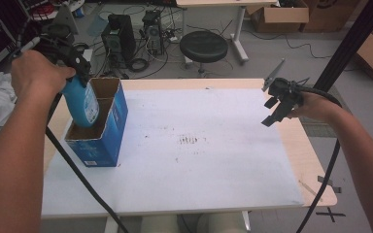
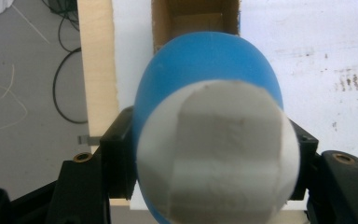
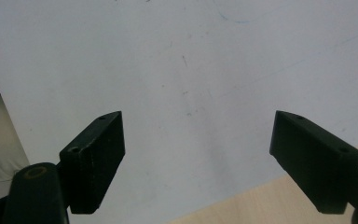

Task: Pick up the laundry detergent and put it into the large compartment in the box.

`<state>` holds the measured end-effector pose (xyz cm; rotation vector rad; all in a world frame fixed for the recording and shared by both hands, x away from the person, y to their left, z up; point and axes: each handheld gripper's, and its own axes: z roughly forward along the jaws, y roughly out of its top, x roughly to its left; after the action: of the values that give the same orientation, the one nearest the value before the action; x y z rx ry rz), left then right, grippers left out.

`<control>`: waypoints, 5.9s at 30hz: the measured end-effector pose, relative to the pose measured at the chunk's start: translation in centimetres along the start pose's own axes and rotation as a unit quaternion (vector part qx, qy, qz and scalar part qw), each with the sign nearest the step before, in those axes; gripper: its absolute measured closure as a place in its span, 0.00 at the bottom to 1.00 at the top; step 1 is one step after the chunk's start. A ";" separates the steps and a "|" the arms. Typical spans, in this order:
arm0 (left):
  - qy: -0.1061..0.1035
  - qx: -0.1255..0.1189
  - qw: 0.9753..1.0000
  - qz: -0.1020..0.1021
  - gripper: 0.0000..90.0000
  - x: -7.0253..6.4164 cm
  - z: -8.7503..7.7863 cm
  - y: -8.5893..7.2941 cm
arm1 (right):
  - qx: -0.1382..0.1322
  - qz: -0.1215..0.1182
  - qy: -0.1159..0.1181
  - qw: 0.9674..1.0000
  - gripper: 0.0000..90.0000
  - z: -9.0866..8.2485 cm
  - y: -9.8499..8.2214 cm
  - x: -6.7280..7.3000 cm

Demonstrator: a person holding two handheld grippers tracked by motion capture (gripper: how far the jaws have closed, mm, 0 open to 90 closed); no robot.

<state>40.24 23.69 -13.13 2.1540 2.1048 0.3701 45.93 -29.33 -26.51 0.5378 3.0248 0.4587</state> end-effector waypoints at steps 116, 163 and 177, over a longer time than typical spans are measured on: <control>-0.061 -0.041 0.994 0.080 0.22 -0.1 6.9 -2.1 | 0.020 0.012 0.005 1.000 0.19 0.3 -0.5 0.1; -0.108 -0.080 0.907 0.400 0.21 -16.7 5.3 -4.2 | 0.020 0.009 0.006 1.000 0.19 0.5 -0.1 0.9; -0.121 -0.066 0.859 0.493 0.21 -21.0 6.4 -4.5 | 0.020 0.006 0.008 1.000 0.19 0.7 0.4 1.1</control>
<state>37.24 3.51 -22.43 2.8150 0.6774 0.2670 45.05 -28.42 -27.05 0.5574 3.0536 0.4047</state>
